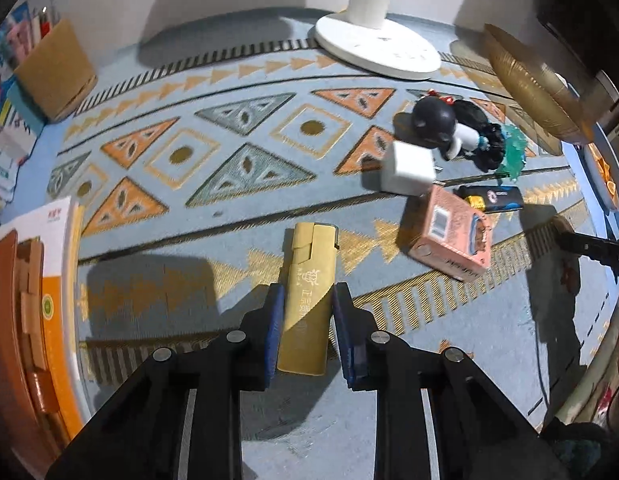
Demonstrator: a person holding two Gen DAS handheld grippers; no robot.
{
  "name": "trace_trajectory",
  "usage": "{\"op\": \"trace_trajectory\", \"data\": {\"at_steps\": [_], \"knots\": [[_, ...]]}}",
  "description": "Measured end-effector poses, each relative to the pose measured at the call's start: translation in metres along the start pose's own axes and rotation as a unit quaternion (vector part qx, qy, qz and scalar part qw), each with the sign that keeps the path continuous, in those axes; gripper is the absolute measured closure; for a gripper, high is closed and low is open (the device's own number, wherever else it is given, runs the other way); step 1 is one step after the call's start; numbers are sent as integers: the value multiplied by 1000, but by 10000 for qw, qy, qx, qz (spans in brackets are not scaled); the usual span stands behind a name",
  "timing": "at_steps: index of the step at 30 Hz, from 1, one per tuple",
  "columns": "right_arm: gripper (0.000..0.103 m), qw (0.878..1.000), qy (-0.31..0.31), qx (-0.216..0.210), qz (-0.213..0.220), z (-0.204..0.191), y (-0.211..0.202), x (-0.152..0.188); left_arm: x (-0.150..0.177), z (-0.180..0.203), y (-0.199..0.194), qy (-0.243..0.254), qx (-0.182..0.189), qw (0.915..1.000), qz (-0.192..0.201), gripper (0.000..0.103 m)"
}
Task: Organize rigid objects
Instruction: 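Grasp the yellow block with the left tool while the right tool grasps the pink keychain, then carry the yellow block and pink keychain to the amber plate and release both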
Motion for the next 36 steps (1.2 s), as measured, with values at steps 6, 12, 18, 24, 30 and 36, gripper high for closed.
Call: {"op": "trace_trajectory", "data": {"at_steps": [6,12,18,24,30,36], "knots": [[46,9990,-293,341,19,-7,2,5,1,-2,-2,-248,141,9996,32,81],[46,9874,-1108,1120,150,-30,10,15,1,3,-3,-330,147,9993,35,81],[69,9898,-1316,542,79,-48,8,14,-4,11,-15,-376,169,9991,132,81],[69,9928,-1083,-324,385,-47,-35,1,-27,38,-55,-152,288,9978,577,81],[69,9887,-964,-525,1026,-39,-102,-20,-63,80,-99,209,568,9923,1083,81],[69,9818,-816,-294,1689,-12,-169,-49,-101,130,-137,642,797,9821,1584,81]]}}
Point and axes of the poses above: each gripper's, at about its wrist camera, not at the fingertips, and y roughly the way its jaws point, z to its right, x to its underside, the point moved 3 cm from there along y, roughly the way its jaws point, and after that the axes turned 5 degrees about -z, right-handed, at the moved point
